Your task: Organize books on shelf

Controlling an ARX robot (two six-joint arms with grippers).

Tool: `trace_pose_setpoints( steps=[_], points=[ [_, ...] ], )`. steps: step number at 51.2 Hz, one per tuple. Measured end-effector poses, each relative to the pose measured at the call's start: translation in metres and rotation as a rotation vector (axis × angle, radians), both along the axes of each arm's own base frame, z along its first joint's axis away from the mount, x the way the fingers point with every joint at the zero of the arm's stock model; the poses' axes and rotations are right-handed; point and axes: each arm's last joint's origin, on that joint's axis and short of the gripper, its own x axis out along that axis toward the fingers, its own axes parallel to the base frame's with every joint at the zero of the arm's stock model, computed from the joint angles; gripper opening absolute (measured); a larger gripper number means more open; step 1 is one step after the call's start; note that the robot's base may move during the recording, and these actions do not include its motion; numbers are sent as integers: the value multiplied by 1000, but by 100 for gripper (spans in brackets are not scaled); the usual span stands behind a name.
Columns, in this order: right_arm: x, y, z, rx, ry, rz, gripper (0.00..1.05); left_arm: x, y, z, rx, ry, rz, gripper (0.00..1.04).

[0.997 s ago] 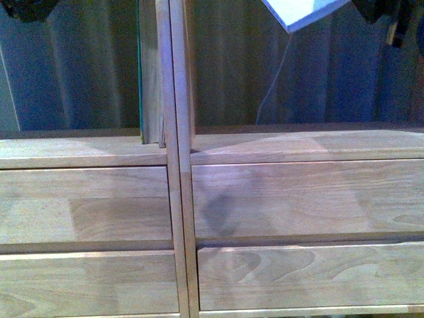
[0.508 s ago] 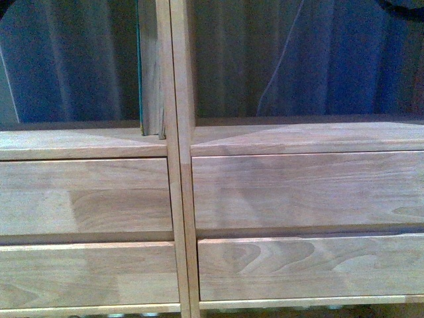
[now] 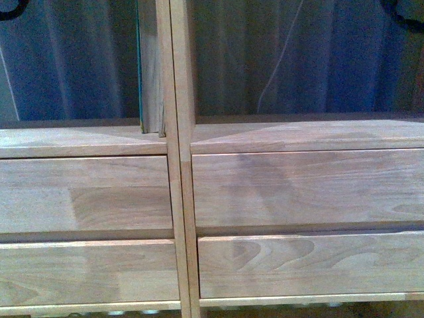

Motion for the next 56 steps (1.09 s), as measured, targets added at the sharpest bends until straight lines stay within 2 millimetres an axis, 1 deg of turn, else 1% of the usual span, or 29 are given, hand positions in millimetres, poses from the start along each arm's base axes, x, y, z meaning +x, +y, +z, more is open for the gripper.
trace_pose_setpoints(
  steps=[4, 6, 7, 9, 11, 12, 14, 17, 20, 22, 25, 26, 28, 31, 34, 39, 42, 44, 45, 47, 48, 50, 53, 56],
  points=[
    [-1, -7, 2, 18, 17, -30, 68, -2, 9, -2, -30, 12, 43, 17],
    [-3, -12, 2, 8, 32, -52, 75, -3, 15, -2, -34, 25, 74, 17],
    [-3, -14, 2, 4, 34, -58, 76, -3, 17, -3, -36, 31, 87, 17],
    [-5, -20, 2, -14, 39, -91, 83, -6, 25, -4, -37, 44, 132, 17],
    [-7, -27, 1, -38, 47, -130, 89, -10, 34, -4, -35, 54, 193, 17],
    [-7, -33, 0, -67, 48, -168, 94, -14, 42, -4, -28, 69, 243, 17],
    [-8, -40, -2, -90, 42, -198, 99, -19, 50, -4, -6, 74, 296, 17],
    [-9, -55, -5, -131, 33, -263, 98, -27, 63, -5, 27, 74, 404, 17],
    [-9, -68, -8, -162, 21, -326, 98, -33, 71, -8, 68, 73, 498, 17],
    [-9, -82, -9, -191, 3, -372, 98, -37, 78, -11, 117, 73, 592, 17],
    [-9, -95, -10, -216, 1, -428, 98, -39, 83, -16, 170, 61, 683, 17],
    [-10, -105, -11, -237, -7, -477, 98, -38, 86, -19, 211, 38, 749, 17],
    [-12, -115, -10, -250, -18, -510, 98, -35, 89, -23, 254, 8, 820, 17],
    [-17, -132, -8, -280, -41, -578, 98, -23, 94, -31, 351, -35, 942, 17],
    [-27, -144, -6, -298, -71, -611, 98, -5, 98, -36, 437, -104, 1055, 17],
    [-44, -155, -2, -314, -107, -640, 98, 25, 103, -38, 536, -164, 1161, 17],
    [-53, -159, -1, -321, -130, -642, 98, 40, 105, -37, 579, -182, 1203, 17],
    [-62, -163, -1, -326, -151, -646, 98, 55, 106, -37, 610, -182, 1234, 17],
    [-65, -164, -1, -328, -154, -648, 98, 58, 107, -36, 618, -182, 1240, 17],
    [-72, -167, -3, -336, -160, -650, 98, 73, 108, -36, 645, -190, 1267, 17],
    [-74, -167, -3, -339, -163, -651, 98, 76, 107, -35, 647, -192, 1270, 17],
    [-81, -170, -6, -345, -168, -649, 98, 89, 107, -35, 664, -194, 1279, 17],
    [-87, -174, -10, -354, -163, -656, 98, 103, 104, -35, 688, -201, 1292, 17],
    [-90, -177, -14, -352, -149, -657, 98, 114, 100, -36, 700, -210, 1295, 17]
  ],
)
